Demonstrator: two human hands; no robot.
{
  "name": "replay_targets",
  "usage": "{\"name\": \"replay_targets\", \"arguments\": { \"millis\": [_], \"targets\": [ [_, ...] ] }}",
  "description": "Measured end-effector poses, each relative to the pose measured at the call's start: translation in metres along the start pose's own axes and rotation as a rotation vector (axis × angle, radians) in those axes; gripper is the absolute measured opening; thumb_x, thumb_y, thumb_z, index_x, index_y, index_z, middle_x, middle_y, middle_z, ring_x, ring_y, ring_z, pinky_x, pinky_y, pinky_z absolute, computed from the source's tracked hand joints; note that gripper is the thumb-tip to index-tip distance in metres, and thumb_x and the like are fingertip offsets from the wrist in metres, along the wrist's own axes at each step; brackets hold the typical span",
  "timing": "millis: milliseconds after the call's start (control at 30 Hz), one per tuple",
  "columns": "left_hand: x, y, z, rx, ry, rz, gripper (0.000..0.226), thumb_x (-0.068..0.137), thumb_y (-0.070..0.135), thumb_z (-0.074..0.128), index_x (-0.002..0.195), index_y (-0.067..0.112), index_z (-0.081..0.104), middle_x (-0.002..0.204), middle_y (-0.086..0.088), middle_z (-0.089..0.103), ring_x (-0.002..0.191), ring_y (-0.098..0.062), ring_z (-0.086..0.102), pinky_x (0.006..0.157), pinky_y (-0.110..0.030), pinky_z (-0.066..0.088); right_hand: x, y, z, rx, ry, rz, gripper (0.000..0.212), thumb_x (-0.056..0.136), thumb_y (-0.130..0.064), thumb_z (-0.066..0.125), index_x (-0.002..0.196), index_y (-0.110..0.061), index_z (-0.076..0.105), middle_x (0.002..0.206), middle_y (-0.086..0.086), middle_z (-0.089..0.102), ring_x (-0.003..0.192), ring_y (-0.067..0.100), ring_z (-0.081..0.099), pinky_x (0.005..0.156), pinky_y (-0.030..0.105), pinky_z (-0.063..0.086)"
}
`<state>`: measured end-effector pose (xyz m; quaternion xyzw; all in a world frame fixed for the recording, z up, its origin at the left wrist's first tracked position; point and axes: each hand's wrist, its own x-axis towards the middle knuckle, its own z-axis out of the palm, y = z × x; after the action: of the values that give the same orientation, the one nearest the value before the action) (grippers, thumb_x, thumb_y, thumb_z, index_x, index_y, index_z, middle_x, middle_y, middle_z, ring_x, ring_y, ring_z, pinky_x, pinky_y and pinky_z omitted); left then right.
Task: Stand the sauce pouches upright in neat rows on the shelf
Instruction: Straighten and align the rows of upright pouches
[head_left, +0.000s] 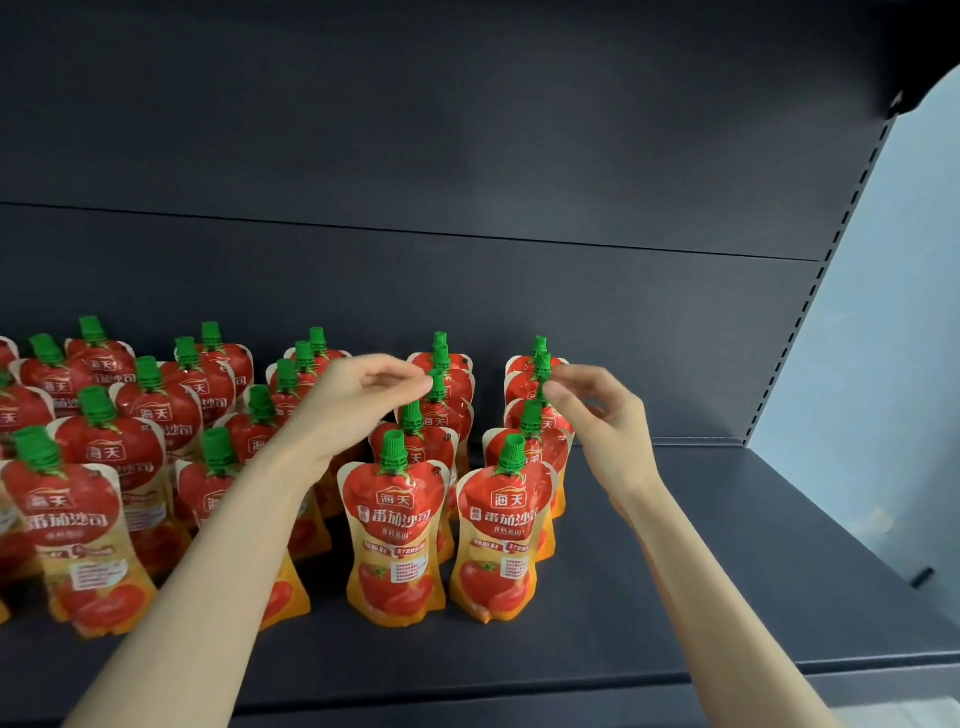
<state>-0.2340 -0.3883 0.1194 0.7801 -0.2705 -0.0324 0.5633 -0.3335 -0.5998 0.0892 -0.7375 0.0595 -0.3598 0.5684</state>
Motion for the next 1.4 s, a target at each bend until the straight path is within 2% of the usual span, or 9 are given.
{"name": "replay_targets", "arguments": {
  "millis": [167,300,433,533,867,1000,1100,1200,1400],
  "targets": [
    [-0.006,-0.013,0.0,-0.051,-0.097,-0.145,0.029,0.08,0.026,0.071,0.108,0.02,0.069,0.105,0.004,0.069,0.1,-0.006,0.061,0.086,-0.025,0.048,-0.011,0.006,0.011,0.028,-0.171,0.136,0.018,0.086,-0.022,0.065,0.103,-0.019,0.066,0.101,0.001,0.07,0.097,0.015,0.067,0.088,0.033,0.054],
    [-0.006,-0.014,-0.001,-0.14,-0.117,-0.181,0.019,0.078,0.015,0.072,0.096,0.019,0.073,0.099,-0.003,0.073,0.098,-0.018,0.068,0.092,-0.043,0.052,-0.012,0.006,0.007,0.049,-0.209,0.107,0.011,0.089,-0.015,0.059,0.095,-0.018,0.067,0.098,0.002,0.071,0.089,0.014,0.07,0.079,0.028,0.058],
    [-0.004,-0.008,0.002,-0.146,-0.147,-0.189,0.024,0.077,0.011,0.072,0.101,0.014,0.072,0.098,-0.003,0.073,0.093,-0.014,0.069,0.072,-0.026,0.056,-0.012,0.003,-0.004,0.117,-0.225,0.12,0.016,0.091,-0.008,0.056,0.091,-0.018,0.068,0.082,-0.008,0.075,0.078,0.008,0.071,0.066,0.017,0.054],
    [-0.003,-0.001,0.002,-0.106,-0.182,-0.201,0.027,0.077,0.011,0.073,0.103,0.013,0.071,0.095,-0.001,0.073,0.081,-0.006,0.069,0.053,-0.015,0.052,-0.01,0.005,-0.011,0.101,-0.22,0.122,0.017,0.091,-0.01,0.056,0.092,-0.022,0.068,0.087,-0.009,0.074,0.082,0.009,0.071,0.067,0.017,0.054],
    [0.0,-0.003,0.002,-0.049,-0.207,-0.206,0.026,0.073,0.018,0.077,0.099,0.019,0.073,0.094,0.003,0.075,0.093,-0.014,0.069,0.083,-0.036,0.055,-0.007,0.009,-0.014,0.125,-0.224,0.145,0.018,0.091,-0.011,0.056,0.097,-0.023,0.067,0.096,-0.003,0.072,0.084,0.01,0.071,0.069,0.018,0.056],
    [-0.005,-0.005,0.003,-0.099,-0.213,-0.179,0.026,0.078,0.022,0.072,0.104,0.02,0.07,0.1,0.003,0.072,0.091,-0.008,0.067,0.075,-0.027,0.055,-0.01,0.01,-0.014,0.06,-0.184,0.133,0.014,0.09,-0.016,0.059,0.101,-0.023,0.065,0.102,-0.001,0.07,0.093,0.015,0.068,0.072,0.016,0.055],
    [-0.011,-0.008,0.003,-0.101,-0.085,-0.094,0.025,0.087,0.034,0.061,0.108,0.023,0.067,0.104,0.01,0.068,0.099,-0.001,0.061,0.08,-0.023,0.048,-0.015,0.006,-0.013,-0.039,-0.037,0.046,0.024,0.087,-0.021,0.064,0.111,-0.02,0.061,0.11,-0.003,0.065,0.099,0.007,0.061,0.073,0.01,0.05],
    [-0.024,-0.012,0.004,-0.201,0.144,0.024,0.018,0.089,0.036,0.056,0.098,0.026,0.068,0.1,0.011,0.069,0.101,-0.003,0.062,0.09,-0.026,0.048,-0.028,-0.003,-0.012,-0.032,0.099,-0.062,0.022,0.086,-0.022,0.066,0.107,-0.022,0.062,0.111,-0.003,0.065,0.106,0.014,0.059,0.087,0.025,0.048],
    [-0.061,-0.026,0.024,-0.215,0.273,0.146,0.005,0.082,0.032,0.066,0.085,0.029,0.067,0.084,0.015,0.07,0.086,0.005,0.063,0.072,-0.011,0.05,-0.058,-0.01,0.01,0.019,-0.071,-0.048,0.025,0.08,-0.021,0.072,0.104,-0.021,0.065,0.097,-0.007,0.068,0.09,0.006,0.064,0.082,0.022,0.051]
  ]
}}
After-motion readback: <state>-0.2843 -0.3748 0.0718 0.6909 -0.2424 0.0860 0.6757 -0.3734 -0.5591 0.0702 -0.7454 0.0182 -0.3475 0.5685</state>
